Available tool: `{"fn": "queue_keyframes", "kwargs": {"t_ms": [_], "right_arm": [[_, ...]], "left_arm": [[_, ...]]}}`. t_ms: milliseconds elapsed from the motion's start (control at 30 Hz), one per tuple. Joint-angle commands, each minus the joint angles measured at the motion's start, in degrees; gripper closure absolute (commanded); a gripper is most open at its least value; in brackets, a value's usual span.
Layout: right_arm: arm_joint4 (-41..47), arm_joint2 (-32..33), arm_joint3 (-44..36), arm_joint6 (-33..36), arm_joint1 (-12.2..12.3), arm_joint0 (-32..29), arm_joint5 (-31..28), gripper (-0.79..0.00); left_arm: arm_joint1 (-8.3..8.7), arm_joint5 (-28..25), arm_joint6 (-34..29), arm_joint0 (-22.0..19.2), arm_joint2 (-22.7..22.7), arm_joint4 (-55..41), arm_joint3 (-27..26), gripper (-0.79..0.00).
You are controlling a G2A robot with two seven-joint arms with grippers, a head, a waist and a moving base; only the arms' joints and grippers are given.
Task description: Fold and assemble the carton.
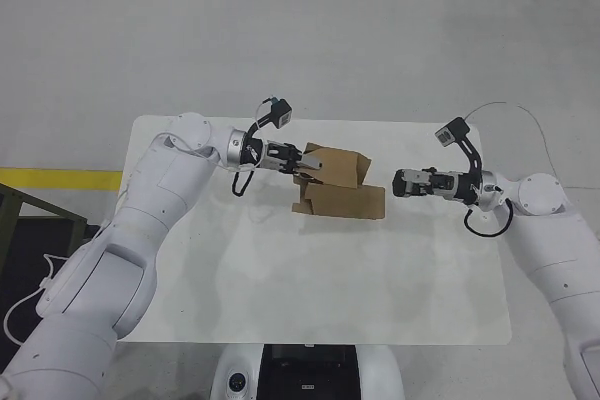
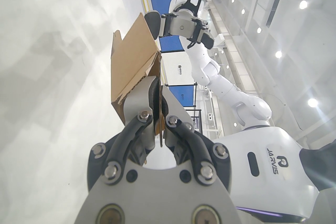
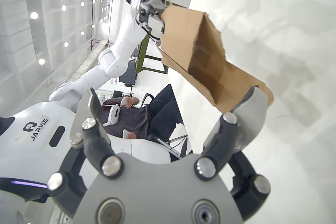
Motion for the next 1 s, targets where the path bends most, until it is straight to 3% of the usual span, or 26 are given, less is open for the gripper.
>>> {"fn": "queue_keyframes", "kwargs": {"t_ms": [0, 367, 967], "right_arm": [[0.1, -1.0, -1.1, 0.0, -0.2, 0.2, 0.0, -0.785], [2.4, -6.1, 0.9, -1.1, -1.8, 2.6, -1.1, -0.785], [10.9, -9.6, 4.1, -0.8, -4.3, 3.5, -0.9, -0.622]], "left_arm": [[0.06, 0.1, -0.1, 0.2, 0.2, 0.0, -0.5, 0.000], [0.21, 0.9, -0.9, 1.2, 1.1, -1.0, -2.8, 0.000], [0.42, 1.3, -1.3, 1.0, 1.0, -3.9, -3.7, 0.000]]}}
